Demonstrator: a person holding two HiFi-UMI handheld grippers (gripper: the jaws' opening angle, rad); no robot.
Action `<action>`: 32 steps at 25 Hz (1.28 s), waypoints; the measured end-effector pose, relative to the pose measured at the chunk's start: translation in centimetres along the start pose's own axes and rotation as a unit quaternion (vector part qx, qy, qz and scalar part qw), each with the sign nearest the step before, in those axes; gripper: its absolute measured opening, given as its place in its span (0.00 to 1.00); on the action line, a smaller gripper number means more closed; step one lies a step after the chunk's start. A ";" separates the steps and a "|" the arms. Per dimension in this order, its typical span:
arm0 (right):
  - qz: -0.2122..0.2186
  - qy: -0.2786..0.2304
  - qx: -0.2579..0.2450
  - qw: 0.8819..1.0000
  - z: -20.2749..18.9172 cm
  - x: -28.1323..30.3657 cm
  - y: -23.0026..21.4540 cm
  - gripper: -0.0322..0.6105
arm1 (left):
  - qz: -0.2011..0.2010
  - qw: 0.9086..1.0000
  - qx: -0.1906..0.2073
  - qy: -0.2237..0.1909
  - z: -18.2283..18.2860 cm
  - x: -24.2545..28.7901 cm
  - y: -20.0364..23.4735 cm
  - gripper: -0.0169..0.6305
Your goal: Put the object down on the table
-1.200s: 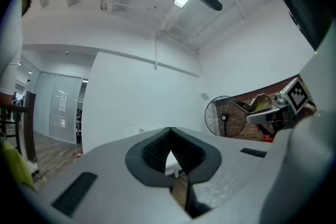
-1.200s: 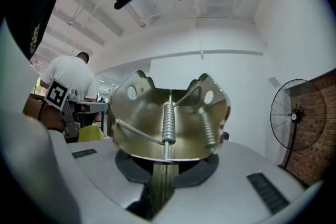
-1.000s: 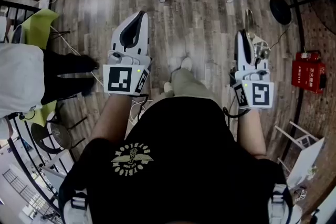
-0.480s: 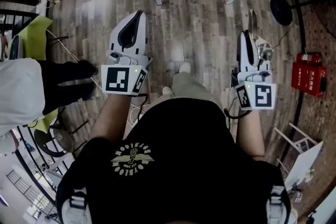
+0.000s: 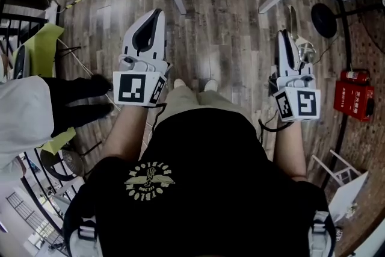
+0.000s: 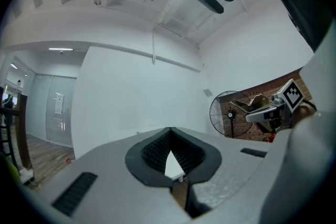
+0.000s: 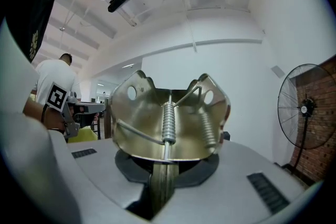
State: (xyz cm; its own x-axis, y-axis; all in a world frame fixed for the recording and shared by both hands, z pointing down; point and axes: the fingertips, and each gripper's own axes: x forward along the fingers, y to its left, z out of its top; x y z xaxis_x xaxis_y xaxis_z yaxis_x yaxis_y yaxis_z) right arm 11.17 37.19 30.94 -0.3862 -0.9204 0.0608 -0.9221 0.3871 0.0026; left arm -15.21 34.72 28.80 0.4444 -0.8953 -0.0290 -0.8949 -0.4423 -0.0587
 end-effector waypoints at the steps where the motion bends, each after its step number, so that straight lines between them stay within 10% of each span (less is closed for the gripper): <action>1: 0.002 0.002 -0.002 1.000 0.0 0.4 -0.2 0.12 | 0.001 1.000 0.002 0.000 0.0 0.3 0.2 0.04; 32: 0.010 0.028 0.003 1.000 -0.7 19.1 -1.3 0.12 | -0.030 0.999 -0.012 0.010 -2.7 16.2 10.5 0.04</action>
State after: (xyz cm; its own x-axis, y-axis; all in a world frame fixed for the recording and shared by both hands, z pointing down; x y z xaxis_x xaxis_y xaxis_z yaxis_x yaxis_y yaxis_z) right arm 4.99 19.15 32.75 -0.4021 -0.9081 0.1174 -0.9146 0.4042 -0.0057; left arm -17.50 15.43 30.37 0.4967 -0.8679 -0.0057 -0.8675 -0.4962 -0.0350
